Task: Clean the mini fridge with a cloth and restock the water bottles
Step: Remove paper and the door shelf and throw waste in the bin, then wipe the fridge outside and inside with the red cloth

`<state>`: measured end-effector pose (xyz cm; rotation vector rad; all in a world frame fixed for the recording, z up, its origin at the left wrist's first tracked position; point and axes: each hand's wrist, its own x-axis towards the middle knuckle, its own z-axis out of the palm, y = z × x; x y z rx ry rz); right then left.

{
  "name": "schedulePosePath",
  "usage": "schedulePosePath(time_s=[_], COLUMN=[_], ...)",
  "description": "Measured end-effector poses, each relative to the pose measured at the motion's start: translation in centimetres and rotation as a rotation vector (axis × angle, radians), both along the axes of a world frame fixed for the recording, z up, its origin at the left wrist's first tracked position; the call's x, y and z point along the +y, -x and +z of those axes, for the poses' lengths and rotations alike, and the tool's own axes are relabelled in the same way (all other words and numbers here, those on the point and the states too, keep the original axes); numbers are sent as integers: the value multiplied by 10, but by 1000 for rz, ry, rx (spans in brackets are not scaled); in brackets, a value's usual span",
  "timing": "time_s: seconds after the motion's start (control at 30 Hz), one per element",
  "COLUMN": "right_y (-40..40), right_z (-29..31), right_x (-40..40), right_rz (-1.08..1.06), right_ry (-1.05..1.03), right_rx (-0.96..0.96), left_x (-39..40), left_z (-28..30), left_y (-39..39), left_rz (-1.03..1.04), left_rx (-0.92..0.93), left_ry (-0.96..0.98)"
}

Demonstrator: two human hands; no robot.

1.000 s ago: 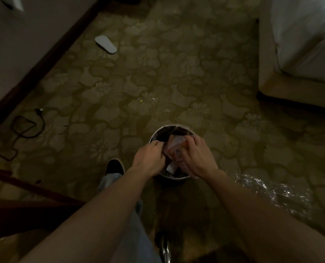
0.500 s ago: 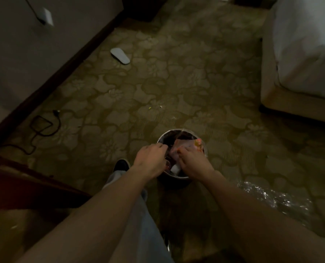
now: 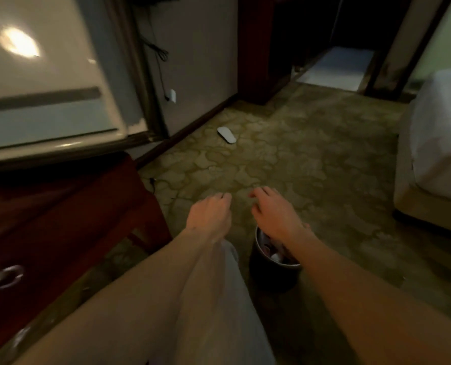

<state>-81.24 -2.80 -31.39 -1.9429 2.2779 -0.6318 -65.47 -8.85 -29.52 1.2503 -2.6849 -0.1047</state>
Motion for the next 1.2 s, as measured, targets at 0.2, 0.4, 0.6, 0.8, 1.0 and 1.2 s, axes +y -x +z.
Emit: schedulePosePath(time_s=[0.2, 0.4, 0.6, 0.8, 1.0, 1.2], right_y=[-78, -152, -201, -221, -212, -207], right_z=[70, 130, 169, 193, 215, 233], right_x=[-17, -29, -37, -38, -42, -54], right_rz=[148, 377, 528, 482, 471, 532], right_ry=[283, 448, 566, 642, 645, 435], right_rx=[-63, 79, 190, 304, 402, 548], left_x=[21, 33, 44, 46, 40, 26], left_z=[61, 118, 154, 182, 199, 223], left_y=[-83, -157, -209, -250, -253, -228], left_rz=[62, 186, 295, 377, 321, 267], left_rx=[70, 142, 157, 173, 123, 76], left_ry=[101, 163, 280, 338, 332, 309])
